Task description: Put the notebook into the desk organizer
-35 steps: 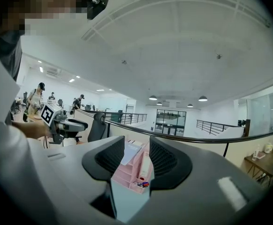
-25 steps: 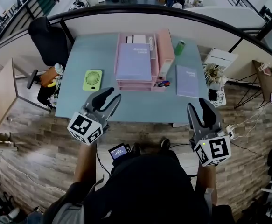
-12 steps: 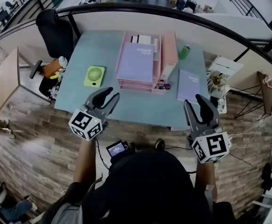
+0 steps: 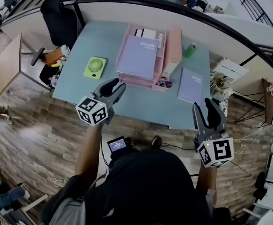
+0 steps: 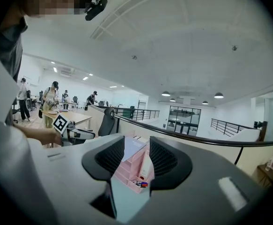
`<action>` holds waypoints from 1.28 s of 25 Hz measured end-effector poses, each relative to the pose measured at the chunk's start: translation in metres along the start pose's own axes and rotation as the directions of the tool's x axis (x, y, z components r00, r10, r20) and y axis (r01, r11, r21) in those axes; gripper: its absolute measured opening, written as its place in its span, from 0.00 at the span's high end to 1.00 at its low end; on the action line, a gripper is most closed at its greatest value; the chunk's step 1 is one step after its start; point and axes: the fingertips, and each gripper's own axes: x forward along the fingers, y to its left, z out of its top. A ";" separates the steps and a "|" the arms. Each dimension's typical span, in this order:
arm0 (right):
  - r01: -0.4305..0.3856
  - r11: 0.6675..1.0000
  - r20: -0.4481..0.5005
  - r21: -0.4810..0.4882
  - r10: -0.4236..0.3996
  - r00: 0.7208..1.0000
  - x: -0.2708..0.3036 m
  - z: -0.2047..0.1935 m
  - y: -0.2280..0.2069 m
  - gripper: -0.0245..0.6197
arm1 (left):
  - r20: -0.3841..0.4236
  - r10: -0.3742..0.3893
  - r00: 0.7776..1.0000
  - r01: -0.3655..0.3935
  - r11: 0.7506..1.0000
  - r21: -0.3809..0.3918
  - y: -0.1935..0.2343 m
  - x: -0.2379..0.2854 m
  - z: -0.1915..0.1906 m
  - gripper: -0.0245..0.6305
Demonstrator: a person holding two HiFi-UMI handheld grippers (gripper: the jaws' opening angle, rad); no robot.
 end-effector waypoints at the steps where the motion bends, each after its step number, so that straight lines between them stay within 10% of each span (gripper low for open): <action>1: 0.004 1.000 -0.004 0.001 -0.004 1.000 -0.002 -0.002 -0.003 0.72 | -0.003 0.001 1.000 -0.001 1.000 -0.025 0.003 0.005 -0.006 0.65; 7: 0.021 1.000 -0.028 0.002 -0.021 0.999 -0.012 -0.012 -0.019 0.72 | 0.002 0.012 1.000 -0.012 0.977 -0.213 0.021 0.033 -0.037 0.62; 15: 0.034 0.999 -0.052 0.005 -0.034 0.998 -0.022 -0.022 -0.031 0.72 | 0.067 0.078 0.995 -0.036 0.871 -0.490 0.050 0.062 -0.065 0.48; 32: 0.049 0.999 -0.099 0.011 -0.048 0.994 -0.025 -0.041 -0.045 0.72 | 0.074 0.228 0.971 -0.099 0.663 -0.742 0.096 0.110 -0.098 0.43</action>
